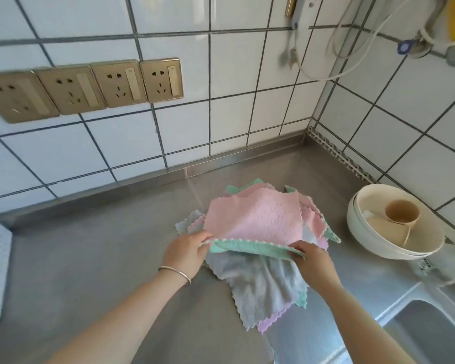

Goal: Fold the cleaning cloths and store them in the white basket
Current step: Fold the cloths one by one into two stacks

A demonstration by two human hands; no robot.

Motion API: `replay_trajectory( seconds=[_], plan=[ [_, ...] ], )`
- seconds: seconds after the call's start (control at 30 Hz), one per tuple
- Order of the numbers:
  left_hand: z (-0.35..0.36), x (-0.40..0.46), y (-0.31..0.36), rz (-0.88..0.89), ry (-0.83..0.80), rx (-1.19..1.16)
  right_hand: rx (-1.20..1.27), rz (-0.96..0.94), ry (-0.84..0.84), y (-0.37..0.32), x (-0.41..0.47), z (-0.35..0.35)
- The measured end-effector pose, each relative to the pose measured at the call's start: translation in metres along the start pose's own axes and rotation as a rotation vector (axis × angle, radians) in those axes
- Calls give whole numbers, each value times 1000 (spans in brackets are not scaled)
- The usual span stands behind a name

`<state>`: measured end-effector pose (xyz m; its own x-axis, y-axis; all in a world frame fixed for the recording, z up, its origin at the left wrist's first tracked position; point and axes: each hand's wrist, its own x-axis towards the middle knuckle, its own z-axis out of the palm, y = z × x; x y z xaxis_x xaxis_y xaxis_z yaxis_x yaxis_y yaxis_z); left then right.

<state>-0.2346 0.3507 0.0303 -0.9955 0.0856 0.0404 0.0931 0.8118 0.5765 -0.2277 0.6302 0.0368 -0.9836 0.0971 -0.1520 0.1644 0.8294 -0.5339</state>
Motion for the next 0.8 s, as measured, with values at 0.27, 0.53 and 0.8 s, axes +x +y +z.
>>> replay_trajectory(
  seconds=[0.27,0.53,0.8],
  plan=[
    [-147,-67,-33,-162,202,-320,354,-143,-208,-115,-15,-60],
    [-239,-106,-112,-475,389,-425,704,-77,-195,-232,-21,-1],
    [-284,-178,-129,-330,479,-630,692,-265,-242,-261,-51,19]
  ],
)
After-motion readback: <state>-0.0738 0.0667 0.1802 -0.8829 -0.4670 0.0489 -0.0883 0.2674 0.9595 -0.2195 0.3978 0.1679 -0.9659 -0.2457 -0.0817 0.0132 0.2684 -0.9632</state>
